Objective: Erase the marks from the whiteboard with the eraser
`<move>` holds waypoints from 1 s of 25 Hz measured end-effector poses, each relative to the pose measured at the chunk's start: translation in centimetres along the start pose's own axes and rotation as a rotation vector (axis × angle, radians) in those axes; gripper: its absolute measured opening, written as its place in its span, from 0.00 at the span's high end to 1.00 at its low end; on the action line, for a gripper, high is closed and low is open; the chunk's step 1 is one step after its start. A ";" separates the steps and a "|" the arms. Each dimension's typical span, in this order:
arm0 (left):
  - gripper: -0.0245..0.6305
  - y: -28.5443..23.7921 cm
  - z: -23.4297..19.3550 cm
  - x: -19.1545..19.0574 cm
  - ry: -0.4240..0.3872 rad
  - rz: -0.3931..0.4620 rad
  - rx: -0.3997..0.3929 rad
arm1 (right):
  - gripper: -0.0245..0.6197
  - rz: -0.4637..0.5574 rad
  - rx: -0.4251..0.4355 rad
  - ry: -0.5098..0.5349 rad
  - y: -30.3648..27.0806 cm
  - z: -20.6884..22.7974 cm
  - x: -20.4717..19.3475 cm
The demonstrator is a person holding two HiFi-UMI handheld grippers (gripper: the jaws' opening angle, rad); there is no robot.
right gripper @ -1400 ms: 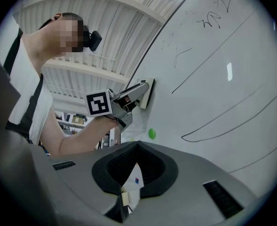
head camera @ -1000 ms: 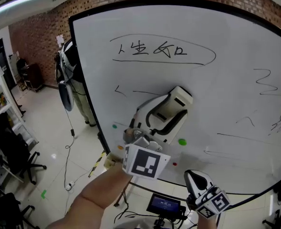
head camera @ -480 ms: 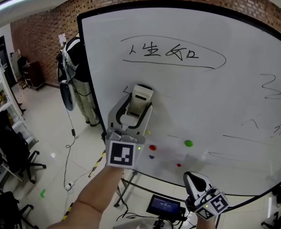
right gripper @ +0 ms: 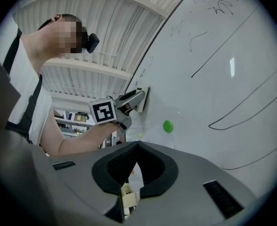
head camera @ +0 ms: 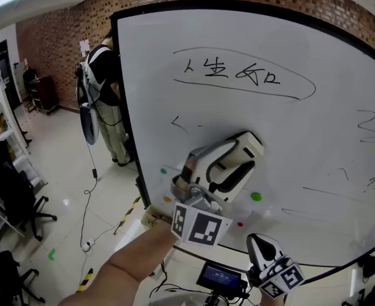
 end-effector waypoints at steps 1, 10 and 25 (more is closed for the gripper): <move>0.55 -0.2 0.8 0.2 -0.024 0.014 -0.033 | 0.95 0.000 -0.005 0.002 0.0 0.0 0.0; 0.55 1.2 -4.0 -1.6 0.173 0.071 0.068 | 0.95 -0.001 -0.026 0.004 -0.4 -0.7 -0.1; 0.55 8.2 -13.8 -11.1 0.385 -0.051 0.356 | 0.95 -0.022 -0.030 0.009 -3.7 -4.1 -1.7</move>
Point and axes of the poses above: the fingertips, and each gripper's own axes: y backward along the fingers, z to its right, x out of its top, the point moved 5 cm from there along y, backward along the fingers, and after that the axes turned 2 degrees about z, right-handed, at the moved point
